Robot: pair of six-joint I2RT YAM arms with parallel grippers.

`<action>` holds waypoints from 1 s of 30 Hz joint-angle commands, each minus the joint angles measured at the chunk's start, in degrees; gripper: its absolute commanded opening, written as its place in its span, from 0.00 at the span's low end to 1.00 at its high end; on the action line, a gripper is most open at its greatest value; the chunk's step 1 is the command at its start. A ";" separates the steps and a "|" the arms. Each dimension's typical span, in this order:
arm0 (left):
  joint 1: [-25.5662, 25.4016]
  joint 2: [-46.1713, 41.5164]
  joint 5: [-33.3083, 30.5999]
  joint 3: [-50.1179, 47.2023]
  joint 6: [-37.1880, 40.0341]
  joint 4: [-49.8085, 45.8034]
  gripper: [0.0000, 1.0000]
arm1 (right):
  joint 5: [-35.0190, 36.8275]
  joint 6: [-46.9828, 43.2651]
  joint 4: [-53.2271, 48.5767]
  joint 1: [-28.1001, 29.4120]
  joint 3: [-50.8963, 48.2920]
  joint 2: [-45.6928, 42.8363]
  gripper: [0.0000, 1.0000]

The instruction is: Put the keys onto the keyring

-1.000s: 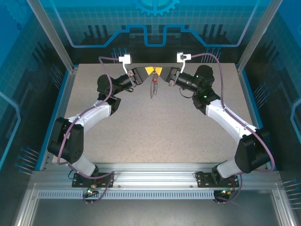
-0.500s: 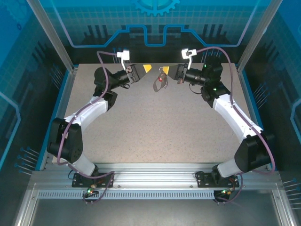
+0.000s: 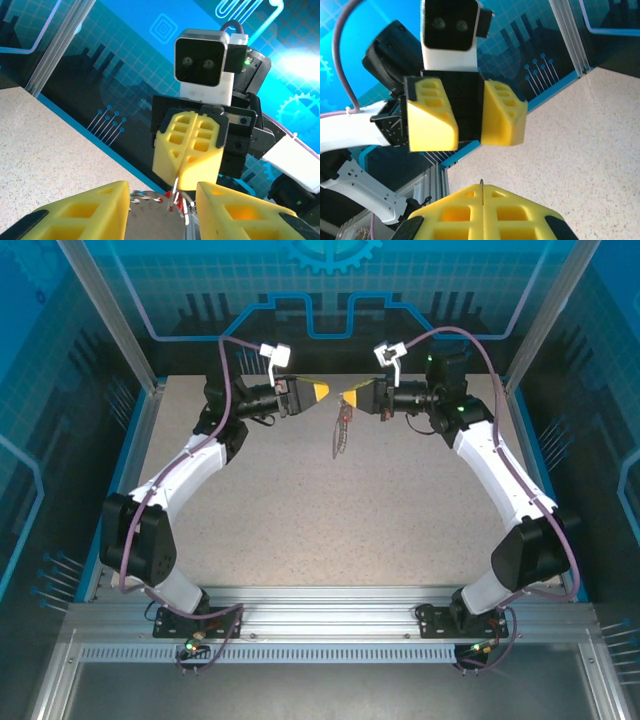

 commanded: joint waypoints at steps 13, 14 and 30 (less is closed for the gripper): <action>-1.67 2.92 3.22 3.02 2.18 -1.88 0.34 | -2.55 -1.46 -1.87 -0.54 2.28 1.95 0.00; -1.91 3.10 3.24 3.25 2.33 -2.10 0.34 | -2.66 -1.56 -1.87 -0.50 2.24 1.89 0.00; -3.66 4.30 4.09 3.93 3.57 -3.43 0.20 | -2.08 -1.47 -1.34 -0.58 1.62 1.73 0.00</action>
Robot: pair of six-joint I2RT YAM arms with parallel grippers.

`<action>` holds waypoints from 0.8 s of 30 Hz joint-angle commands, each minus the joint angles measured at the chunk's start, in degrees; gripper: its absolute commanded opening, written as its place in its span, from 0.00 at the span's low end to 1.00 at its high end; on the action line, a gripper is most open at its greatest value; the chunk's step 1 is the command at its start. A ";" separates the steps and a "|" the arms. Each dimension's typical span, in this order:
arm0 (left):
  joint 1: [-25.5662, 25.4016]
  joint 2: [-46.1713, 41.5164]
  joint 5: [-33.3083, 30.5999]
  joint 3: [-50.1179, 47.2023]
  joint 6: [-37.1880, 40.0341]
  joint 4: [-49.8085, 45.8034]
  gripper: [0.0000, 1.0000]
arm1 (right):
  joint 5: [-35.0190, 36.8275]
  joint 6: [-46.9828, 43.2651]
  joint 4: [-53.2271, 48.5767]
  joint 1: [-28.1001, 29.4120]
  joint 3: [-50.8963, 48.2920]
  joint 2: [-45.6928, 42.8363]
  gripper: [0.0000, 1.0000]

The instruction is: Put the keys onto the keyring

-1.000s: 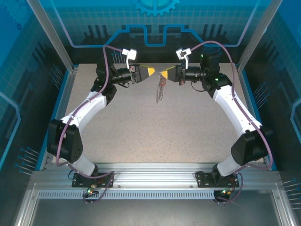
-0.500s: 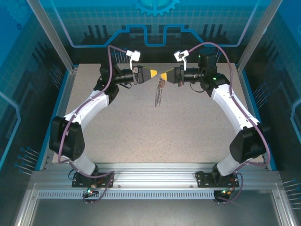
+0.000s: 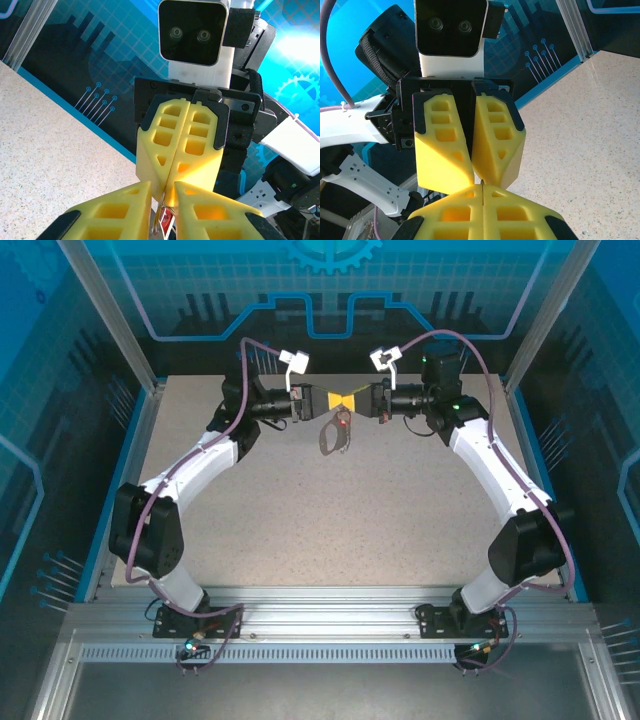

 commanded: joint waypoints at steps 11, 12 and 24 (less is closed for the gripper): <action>-0.58 -0.32 3.05 -0.02 0.77 2.68 0.24 | -0.54 0.38 1.33 -0.94 1.32 0.32 0.00; -0.58 -0.32 3.06 -0.07 0.67 2.83 0.24 | -0.56 0.42 1.39 -0.94 1.23 0.32 0.00; -0.60 -0.84 3.93 -1.45 -0.48 5.41 0.09 | -0.35 1.20 2.19 -1.01 1.14 0.57 0.00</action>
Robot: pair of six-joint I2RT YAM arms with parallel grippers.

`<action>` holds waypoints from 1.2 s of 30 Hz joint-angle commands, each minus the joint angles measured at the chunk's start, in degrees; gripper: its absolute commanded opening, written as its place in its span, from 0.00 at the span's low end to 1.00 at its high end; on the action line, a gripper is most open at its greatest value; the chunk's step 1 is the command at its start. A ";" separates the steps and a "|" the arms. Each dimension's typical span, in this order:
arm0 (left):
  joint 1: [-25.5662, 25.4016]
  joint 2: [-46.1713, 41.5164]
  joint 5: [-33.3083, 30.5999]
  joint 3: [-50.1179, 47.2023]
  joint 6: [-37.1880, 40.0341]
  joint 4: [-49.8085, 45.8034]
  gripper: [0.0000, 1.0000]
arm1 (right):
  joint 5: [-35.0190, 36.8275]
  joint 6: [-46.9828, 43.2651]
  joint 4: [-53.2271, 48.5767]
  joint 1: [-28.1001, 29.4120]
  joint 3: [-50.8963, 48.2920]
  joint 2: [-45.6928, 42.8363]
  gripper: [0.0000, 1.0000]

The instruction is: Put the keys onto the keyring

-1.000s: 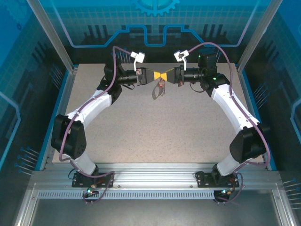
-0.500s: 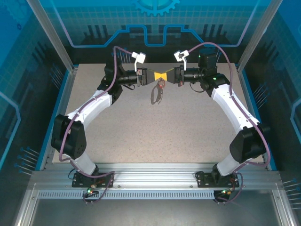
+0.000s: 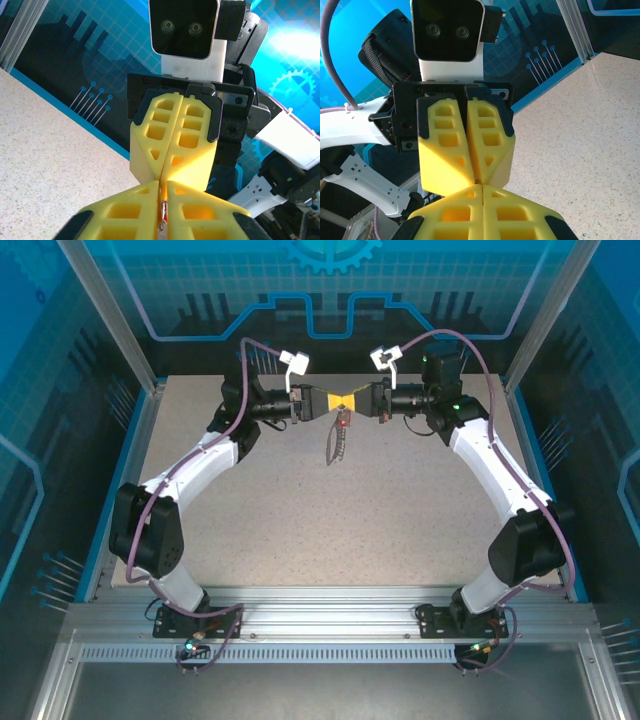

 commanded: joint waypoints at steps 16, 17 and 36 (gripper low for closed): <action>-1.54 -0.32 4.97 -1.05 -0.75 5.05 0.07 | -0.77 1.64 2.30 -0.54 1.35 1.09 0.00; -1.54 -0.32 4.88 -1.16 -0.85 5.35 0.05 | -0.70 1.70 2.30 -0.49 1.33 1.03 0.00; -1.54 -0.22 -2.13 -3.45 -8.36 16.33 0.00 | 5.32 8.04 8.51 -2.48 -4.87 -5.28 0.39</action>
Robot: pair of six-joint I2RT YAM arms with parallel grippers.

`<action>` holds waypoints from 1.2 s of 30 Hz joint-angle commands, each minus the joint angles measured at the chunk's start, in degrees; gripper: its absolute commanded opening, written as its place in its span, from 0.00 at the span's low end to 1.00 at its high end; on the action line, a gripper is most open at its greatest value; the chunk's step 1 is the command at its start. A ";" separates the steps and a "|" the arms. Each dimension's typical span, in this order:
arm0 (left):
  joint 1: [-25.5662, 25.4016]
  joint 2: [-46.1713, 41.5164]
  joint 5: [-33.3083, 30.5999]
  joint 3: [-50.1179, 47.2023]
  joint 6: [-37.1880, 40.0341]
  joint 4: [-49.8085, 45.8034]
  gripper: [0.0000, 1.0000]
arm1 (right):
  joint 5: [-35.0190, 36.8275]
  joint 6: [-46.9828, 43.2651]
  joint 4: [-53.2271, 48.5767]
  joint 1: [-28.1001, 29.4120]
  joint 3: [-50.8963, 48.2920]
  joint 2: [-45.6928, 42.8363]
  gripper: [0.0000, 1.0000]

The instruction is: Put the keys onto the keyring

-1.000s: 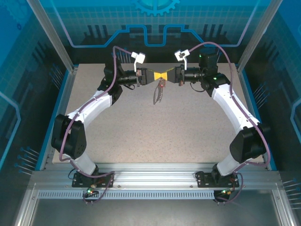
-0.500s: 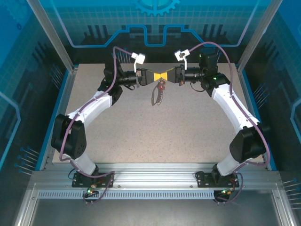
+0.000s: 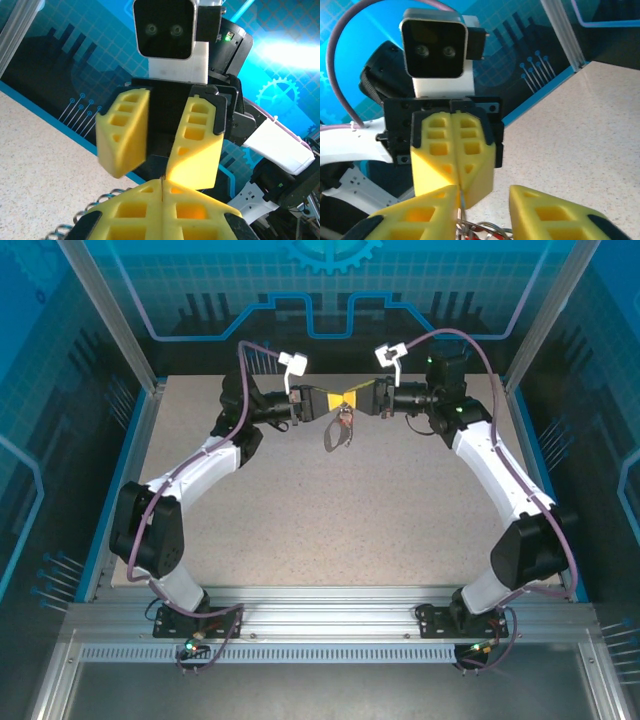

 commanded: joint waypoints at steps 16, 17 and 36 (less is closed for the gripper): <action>-0.62 -0.43 -4.06 -1.05 -4.06 6.87 0.00 | 7.08 11.79 21.42 -2.50 -21.95 -13.07 0.56; -0.67 -0.23 -4.02 -0.97 -4.36 7.14 0.00 | 7.02 11.81 21.60 -2.20 -22.46 -13.31 0.57; -0.62 0.78 -3.58 -0.44 -5.52 8.11 0.00 | 4.30 9.40 23.88 2.02 -20.61 -10.28 0.56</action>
